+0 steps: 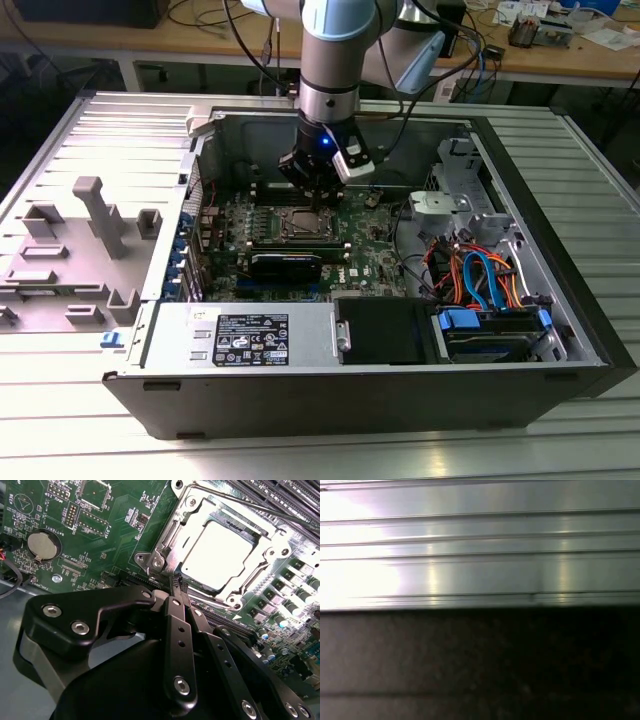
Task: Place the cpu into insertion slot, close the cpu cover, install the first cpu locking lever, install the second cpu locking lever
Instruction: 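Install the first cpu locking lever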
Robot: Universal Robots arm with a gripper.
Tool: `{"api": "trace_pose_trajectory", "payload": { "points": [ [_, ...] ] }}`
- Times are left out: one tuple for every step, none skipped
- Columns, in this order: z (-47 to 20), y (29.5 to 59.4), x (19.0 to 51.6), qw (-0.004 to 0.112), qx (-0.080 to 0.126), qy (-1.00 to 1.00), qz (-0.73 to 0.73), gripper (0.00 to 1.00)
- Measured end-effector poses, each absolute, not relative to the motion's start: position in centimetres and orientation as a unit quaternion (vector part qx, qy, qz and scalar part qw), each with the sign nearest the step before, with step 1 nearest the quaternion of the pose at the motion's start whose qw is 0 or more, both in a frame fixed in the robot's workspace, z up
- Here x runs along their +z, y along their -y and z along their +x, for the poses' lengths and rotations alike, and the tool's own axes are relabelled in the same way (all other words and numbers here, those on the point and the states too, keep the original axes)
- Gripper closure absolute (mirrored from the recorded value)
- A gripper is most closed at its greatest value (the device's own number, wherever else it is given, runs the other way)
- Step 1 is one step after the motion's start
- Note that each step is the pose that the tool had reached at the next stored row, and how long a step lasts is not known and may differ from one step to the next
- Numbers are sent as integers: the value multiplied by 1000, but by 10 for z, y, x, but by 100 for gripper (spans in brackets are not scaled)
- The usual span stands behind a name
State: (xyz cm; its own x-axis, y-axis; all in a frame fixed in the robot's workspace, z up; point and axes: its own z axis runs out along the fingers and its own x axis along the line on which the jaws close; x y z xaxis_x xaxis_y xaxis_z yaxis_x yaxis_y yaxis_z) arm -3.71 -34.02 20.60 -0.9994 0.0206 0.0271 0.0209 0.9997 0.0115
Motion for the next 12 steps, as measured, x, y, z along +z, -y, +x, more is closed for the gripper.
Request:
{"api": "trace_pose_trajectory", "payload": {
  "points": [
    [-37,340,206,14,-6,1000,-10,89],
    [-37,340,206,14,-5,1000,-10,89],
    [-37,340,206,14,-5,1000,-10,89],
    [-37,340,206,14,-5,1000,-10,89],
    [-37,340,206,14,-4,1000,-10,89],
    [-37,340,206,14,-4,1000,-10,89],
    [-37,340,206,14,-3,1000,-10,89],
    [-37,340,206,14,-3,1000,-10,89],
    [-36,340,205,14,-3,1000,-10,89],
    [-36,340,205,14,-2,1000,-10,89],
    [-36,340,205,14,-2,1000,-10,89],
    [-36,340,205,14,-1,1000,-10,89]
  ]
}}
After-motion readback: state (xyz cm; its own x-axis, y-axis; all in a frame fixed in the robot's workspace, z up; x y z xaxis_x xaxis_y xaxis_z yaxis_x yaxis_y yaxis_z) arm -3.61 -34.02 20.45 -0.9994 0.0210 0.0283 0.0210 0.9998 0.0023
